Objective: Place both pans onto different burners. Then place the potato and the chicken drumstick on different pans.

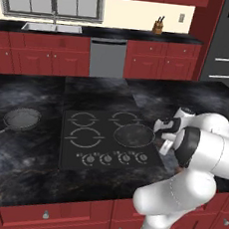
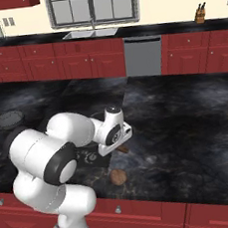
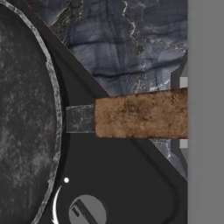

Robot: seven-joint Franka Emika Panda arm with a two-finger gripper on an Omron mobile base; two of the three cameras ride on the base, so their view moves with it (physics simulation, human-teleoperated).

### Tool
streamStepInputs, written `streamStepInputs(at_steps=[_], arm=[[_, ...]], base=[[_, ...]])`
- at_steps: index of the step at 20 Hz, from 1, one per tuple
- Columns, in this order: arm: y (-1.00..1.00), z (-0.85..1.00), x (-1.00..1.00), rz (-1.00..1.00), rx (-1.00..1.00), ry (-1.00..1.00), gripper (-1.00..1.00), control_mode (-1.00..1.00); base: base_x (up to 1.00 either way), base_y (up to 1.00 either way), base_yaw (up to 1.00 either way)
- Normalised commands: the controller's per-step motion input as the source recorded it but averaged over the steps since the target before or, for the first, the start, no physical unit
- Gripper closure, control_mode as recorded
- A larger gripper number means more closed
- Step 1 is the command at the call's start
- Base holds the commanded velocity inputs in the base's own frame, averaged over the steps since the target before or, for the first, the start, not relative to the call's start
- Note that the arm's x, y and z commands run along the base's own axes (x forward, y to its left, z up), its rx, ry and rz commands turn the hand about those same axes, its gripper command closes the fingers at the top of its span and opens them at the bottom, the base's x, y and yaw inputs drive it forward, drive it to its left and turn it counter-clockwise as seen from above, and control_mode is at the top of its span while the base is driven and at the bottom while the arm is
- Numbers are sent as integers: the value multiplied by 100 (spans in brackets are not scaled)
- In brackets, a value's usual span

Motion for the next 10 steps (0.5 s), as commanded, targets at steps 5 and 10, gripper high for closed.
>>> streamStepInputs(at_steps=[5, 10], arm=[[0, -25, 25, -7, -4, 0, 100, -100], [14, -34, 41, -12, -5, 0, 100, -100]], base=[[0, 0, 0], [0, 0, 0]])
